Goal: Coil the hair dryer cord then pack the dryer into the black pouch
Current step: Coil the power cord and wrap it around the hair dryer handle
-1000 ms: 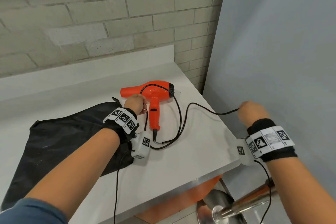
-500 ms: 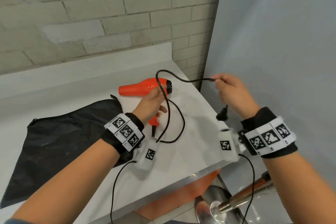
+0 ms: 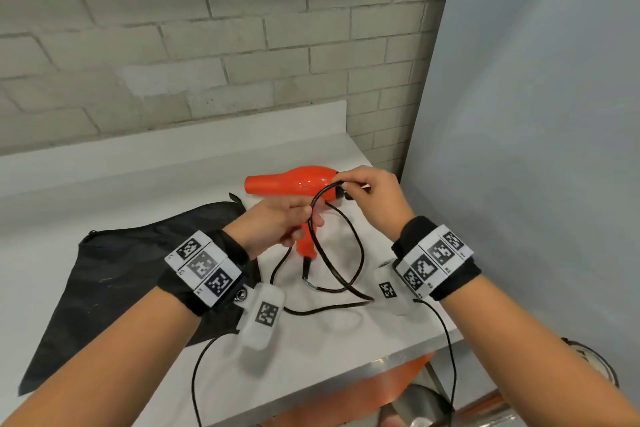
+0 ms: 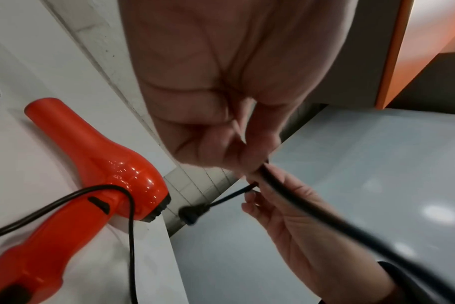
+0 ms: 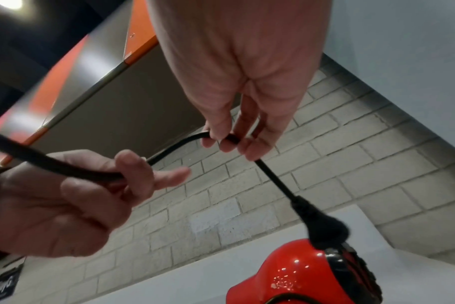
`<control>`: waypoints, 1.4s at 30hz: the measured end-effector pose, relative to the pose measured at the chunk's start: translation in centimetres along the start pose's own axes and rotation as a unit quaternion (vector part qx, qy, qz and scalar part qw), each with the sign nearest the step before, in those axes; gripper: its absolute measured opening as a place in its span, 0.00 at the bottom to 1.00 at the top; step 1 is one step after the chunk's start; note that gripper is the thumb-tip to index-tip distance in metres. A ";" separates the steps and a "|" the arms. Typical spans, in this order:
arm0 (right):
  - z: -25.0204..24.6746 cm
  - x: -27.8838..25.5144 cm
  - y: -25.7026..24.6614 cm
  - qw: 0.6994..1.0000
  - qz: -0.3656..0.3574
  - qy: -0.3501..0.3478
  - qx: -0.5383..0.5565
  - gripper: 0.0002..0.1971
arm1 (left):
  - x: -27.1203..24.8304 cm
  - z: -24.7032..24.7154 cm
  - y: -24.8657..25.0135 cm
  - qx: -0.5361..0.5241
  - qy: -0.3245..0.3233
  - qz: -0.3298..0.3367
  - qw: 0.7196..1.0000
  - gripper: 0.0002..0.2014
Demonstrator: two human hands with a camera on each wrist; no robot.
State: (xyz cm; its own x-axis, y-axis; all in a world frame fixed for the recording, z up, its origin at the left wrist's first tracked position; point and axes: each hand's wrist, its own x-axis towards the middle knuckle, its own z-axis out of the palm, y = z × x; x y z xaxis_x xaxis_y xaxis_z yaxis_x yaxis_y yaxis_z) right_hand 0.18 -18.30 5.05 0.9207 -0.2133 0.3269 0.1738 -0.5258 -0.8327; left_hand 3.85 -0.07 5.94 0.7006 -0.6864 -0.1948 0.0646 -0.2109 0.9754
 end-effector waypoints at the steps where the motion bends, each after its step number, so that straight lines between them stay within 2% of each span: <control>1: 0.2 0.2 0.1 1.000 -0.005 -0.004 0.005 0.12 | 0.1 -0.1 0.0 0.001 -0.002 -0.001 1.000 0.12; 3: 0.4 0.6 0.9 1.000 0.011 0.006 0.003 0.11 | 0.3 -0.4 0.2 -0.012 0.019 0.004 1.000 0.11; 5: 0.4 1.4 2.8 0.996 0.073 -0.001 -0.060 0.10 | 0.6 -0.8 0.6 -0.023 0.046 0.013 0.999 0.11; 7: 0.7 2.3 5.0 0.969 0.160 -0.092 -0.165 0.08 | 0.7 -1.3 0.8 -0.019 0.061 0.018 0.998 0.12; 9: 1.1 2.8 6.6 0.925 0.227 -0.205 -0.226 0.11 | 0.9 -1.6 1.1 -0.005 0.065 0.017 0.998 0.12; 12: 2.2 3.4 7.7 0.890 0.228 -0.265 -0.292 0.21 | 0.9 -1.9 1.5 0.002 0.066 0.025 0.998 0.13; 16: 3.8 4.3 7.9 0.885 0.222 -0.308 -0.269 0.28 | 0.7 -2.1 2.0 -0.016 0.065 0.046 0.997 0.13; 20: 5.2 4.8 8.5 0.903 0.201 -0.299 -0.232 0.25 | 0.2 -2.6 2.9 -0.023 0.050 0.064 0.996 0.12; 24: 3.9 4.9 8.4 0.937 0.199 -0.201 -0.206 0.14 | 0.2 -3.5 2.9 -0.021 0.055 0.065 0.996 0.12; 27: 1.1 4.6 8.0 0.940 0.205 -0.144 -0.232 0.10 | 0.6 -3.7 2.9 -0.015 0.070 0.067 0.995 0.13; 29: -1.1 3.7 8.5 0.935 0.236 -0.110 -0.241 0.12 | 1.1 -3.7 3.1 -0.015 0.086 0.076 0.993 0.13; 31: -2.9 2.5 8.8 0.918 0.289 -0.120 -0.244 0.16 | 1.6 -3.6 3.4 -0.019 0.102 0.090 0.991 0.13; 32: -3.5 1.7 9.0 0.898 0.314 -0.149 -0.271 0.18 | 1.9 -3.4 3.5 -0.021 0.106 0.097 0.989 0.13; 35: -4.0 -0.1 9.1 0.807 0.368 -0.240 -0.394 0.18 | 2.5 -3.0 3.8 -0.020 0.116 0.105 0.987 0.13; 37: -3.9 -0.5 8.5 0.760 0.356 -0.292 -0.458 0.22 | 2.8 -2.7 3.8 -0.014 0.114 0.106 0.988 0.14; 38: -3.8 -0.4 8.6 0.754 0.339 -0.309 -0.471 0.25 | 2.8 -2.6 3.8 -0.012 0.110 0.106 0.988 0.14; 39: -3.6 -0.2 8.4 0.761 0.320 -0.309 -0.472 0.30 | 2.8 -2.6 3.8 -0.010 0.106 0.107 0.989 0.14; 40: -3.1 0.2 8.4 0.780 0.297 -0.301 -0.462 0.33 | 2.8 -2.5 3.8 -0.006 0.101 0.107 0.989 0.14; 42: -1.9 0.9 8.1 0.803 0.244 -0.317 -0.442 0.32 | 2.7 -2.4 3.9 0.001 0.093 0.106 0.990 0.14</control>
State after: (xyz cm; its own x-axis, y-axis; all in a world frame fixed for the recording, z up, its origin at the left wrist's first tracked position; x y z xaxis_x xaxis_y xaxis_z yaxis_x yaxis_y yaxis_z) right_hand 1.76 -24.34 -0.57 0.8451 -0.2574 -0.4686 -0.3201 -0.9456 -0.0578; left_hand 7.67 -1.12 9.50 0.8170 -0.5754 0.0374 -0.0998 -0.0772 0.9920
